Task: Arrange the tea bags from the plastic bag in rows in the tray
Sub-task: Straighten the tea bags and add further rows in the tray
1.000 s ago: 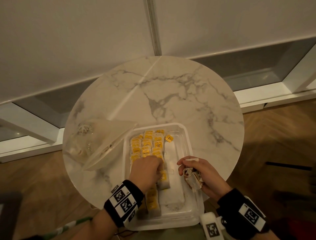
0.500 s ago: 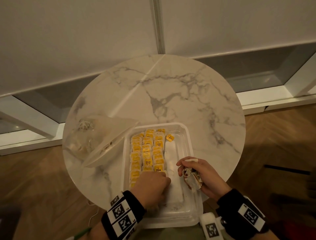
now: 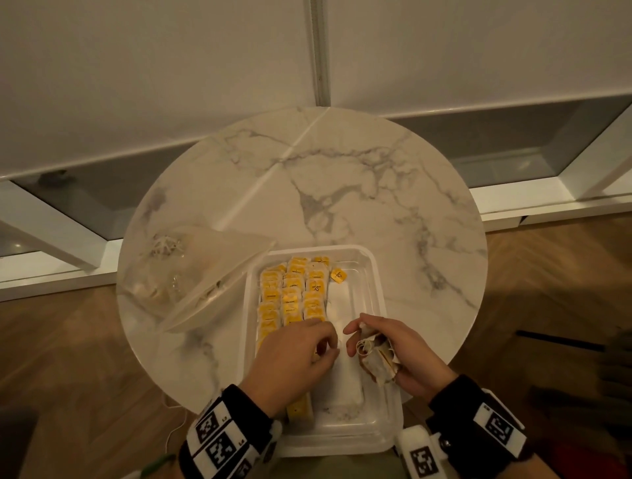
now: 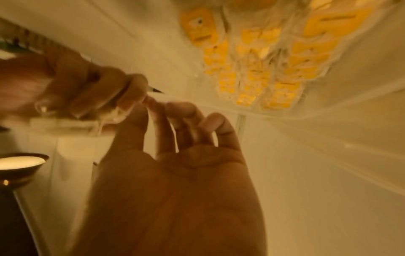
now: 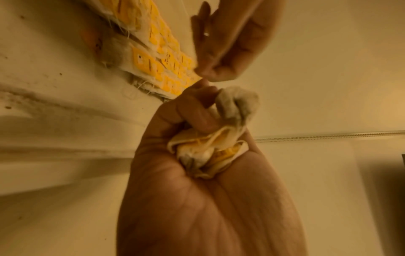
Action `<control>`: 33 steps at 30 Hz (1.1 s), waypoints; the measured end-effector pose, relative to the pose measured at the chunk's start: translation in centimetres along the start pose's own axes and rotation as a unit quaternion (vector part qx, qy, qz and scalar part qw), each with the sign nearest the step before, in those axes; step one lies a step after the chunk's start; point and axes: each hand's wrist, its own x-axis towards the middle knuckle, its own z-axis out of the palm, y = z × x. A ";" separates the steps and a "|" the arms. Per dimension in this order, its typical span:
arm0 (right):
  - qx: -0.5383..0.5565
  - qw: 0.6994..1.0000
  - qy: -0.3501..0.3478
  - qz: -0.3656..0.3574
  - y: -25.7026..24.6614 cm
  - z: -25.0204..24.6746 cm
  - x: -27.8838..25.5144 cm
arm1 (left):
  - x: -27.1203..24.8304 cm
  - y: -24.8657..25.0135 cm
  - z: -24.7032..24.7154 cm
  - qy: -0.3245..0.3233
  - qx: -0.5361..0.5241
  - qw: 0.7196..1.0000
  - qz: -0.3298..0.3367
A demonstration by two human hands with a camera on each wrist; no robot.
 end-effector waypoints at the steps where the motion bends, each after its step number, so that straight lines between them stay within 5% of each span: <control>1: 0.005 1.000 0.000 0.010 0.0 0.2 0.1 | -0.1 0.2 -0.3 0.032 -0.029 0.999 -0.002; 6: 0.045 0.997 -0.036 0.051 0.5 0.9 0.5 | -0.3 0.8 -0.9 0.108 -0.128 0.986 -0.015; 18: -0.025 0.991 -0.101 0.089 0.6 2.0 0.2 | 0.6 0.2 -0.2 0.029 -0.113 0.993 -0.035; 24: -0.034 0.991 -0.089 0.094 0.0 2.3 -0.5 | 0.3 -0.7 -0.4 0.093 -0.206 0.972 -0.055; 33: -0.101 0.992 -0.076 -0.027 0.2 2.0 -0.1 | -0.3 -2.5 -0.9 0.171 -0.266 0.941 -0.119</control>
